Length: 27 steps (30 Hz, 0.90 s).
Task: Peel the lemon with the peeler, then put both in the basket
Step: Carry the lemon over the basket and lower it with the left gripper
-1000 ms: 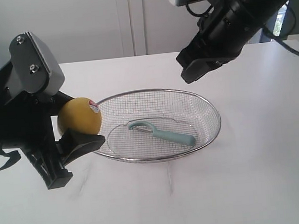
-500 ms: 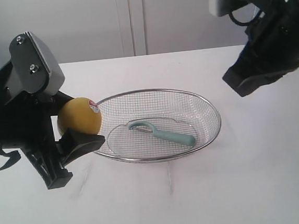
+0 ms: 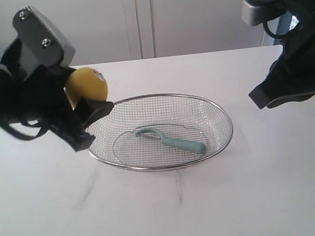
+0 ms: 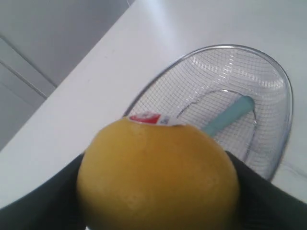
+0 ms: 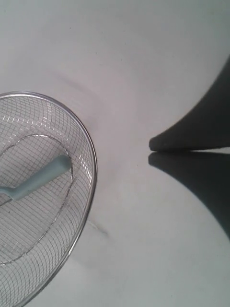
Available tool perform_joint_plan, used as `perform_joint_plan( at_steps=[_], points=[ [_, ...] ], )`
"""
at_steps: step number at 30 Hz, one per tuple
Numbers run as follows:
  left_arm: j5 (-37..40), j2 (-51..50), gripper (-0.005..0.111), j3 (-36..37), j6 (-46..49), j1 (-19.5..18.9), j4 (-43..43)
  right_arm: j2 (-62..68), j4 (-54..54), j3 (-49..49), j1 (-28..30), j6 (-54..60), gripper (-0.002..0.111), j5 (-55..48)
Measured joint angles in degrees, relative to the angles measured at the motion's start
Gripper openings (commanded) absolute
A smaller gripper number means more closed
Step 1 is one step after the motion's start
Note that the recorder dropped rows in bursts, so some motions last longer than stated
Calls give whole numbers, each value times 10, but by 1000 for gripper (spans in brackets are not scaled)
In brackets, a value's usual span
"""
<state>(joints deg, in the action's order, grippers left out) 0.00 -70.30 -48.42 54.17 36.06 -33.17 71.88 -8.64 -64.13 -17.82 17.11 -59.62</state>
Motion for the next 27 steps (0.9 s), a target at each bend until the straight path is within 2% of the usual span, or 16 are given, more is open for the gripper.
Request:
perform_joint_plan(
  at_steps=[4, 6, 9, 13, 17, 27],
  points=[
    [6, -69, 0, -83, 10, -3, 1, 0, 0, 0, 0, -4, 0, 0],
    [40, -108, 0, -136, 11, -14, 1, 0, 0, 0, 0, -5, 0, 0],
    [129, -166, 0, -209, -18, -45, 1, 0, 0, 0, 0, -5, 0, 0],
    [253, -248, 0, -288, -107, -95, 38, 0, 0, 0, 0, -6, 0, 0],
    [290, -302, 0, -310, -166, -110, 72, 0, -4, 0, 0, -6, 0, 0],
    [288, -365, 0, -313, -179, -108, 60, 0, -7, 0, 0, -6, 0, -1]
  ],
)
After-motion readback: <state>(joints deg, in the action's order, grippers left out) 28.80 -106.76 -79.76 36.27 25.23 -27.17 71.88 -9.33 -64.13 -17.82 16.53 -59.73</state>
